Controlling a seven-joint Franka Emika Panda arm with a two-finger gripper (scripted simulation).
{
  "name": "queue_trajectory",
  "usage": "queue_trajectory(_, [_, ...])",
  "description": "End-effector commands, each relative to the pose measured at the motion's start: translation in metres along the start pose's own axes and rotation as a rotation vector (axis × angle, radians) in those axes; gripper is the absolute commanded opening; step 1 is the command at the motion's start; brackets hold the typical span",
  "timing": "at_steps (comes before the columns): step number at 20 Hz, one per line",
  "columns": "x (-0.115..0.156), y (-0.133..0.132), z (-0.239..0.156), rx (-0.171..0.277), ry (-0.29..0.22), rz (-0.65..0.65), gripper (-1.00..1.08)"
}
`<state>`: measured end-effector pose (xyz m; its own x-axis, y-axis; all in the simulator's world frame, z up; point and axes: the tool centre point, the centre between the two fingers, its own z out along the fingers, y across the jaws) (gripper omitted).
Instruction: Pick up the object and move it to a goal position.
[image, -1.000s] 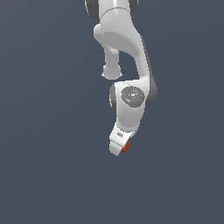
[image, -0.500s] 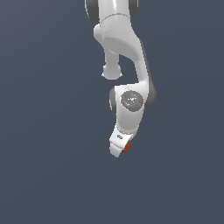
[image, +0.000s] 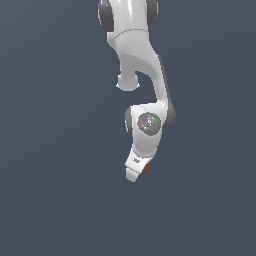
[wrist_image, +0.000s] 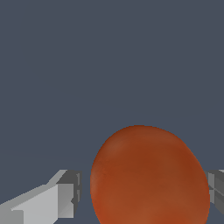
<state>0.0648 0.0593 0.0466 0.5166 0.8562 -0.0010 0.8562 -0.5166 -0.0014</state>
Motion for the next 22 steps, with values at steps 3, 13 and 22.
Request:
queue_trajectory(3, [0.001, 0.001, 0.0, -0.001, 0.001, 0.0, -1.0])
queue_trajectory(13, [0.0, 0.001, -0.001, -0.001, 0.0, 0.0, -1.0])
queue_trajectory(22, [-0.018, -0.004, -0.021, -0.001, 0.0, 0.0, -1.0])
